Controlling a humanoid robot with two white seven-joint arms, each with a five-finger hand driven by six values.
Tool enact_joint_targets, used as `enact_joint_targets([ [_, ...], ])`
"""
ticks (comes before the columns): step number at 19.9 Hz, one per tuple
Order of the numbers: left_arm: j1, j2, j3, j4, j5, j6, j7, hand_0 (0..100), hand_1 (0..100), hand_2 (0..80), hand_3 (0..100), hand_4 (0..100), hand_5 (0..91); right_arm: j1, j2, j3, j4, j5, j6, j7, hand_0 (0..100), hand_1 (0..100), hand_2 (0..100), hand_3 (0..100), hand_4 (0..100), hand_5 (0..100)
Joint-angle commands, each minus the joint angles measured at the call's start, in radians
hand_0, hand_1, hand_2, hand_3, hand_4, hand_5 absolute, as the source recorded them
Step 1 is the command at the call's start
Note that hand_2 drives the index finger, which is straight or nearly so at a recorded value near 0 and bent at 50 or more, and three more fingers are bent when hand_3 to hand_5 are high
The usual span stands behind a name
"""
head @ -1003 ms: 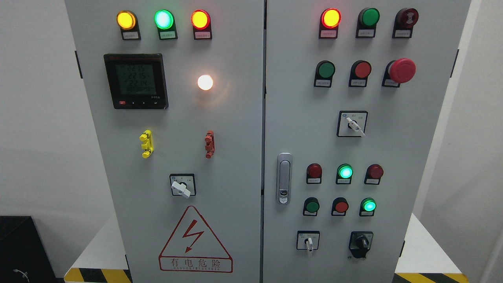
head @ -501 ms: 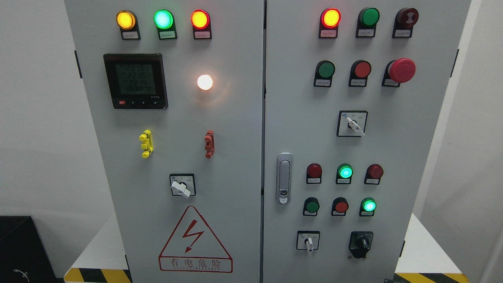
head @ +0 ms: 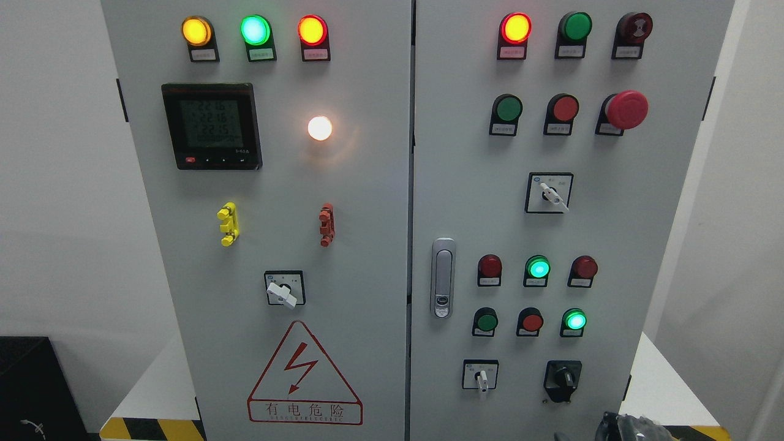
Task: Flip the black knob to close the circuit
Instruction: 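Raise the right hand toward the black rotary knob near the bottom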
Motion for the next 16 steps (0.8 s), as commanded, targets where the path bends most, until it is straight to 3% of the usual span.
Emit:
enact_joint_targets([
  [1,0.0,0.0,-0.022,0.021,-0.021,-0.003,0.001,0,0,0.0,0,0,0.0,-0.037,-0.004,0.045,0.016,0.056,0.032,0.002,0,13,77,93,75,77],
  [6,0.0,0.0,-0.022,0.021,-0.021,-0.002,0.001,0,0,0.0,0,0,0.0,-0.054,-0.004,0.055,0.015,0.077,0.077,0.002,0,12,77,94,75,77],
  [16,0.0,0.0,-0.022,0.021,-0.021,-0.002,0.001,0,0,0.0,0,0,0.0,-0.068,-0.004,0.075,0.015,0.117,0.101,0.013,0,14,77,94,76,77],
])
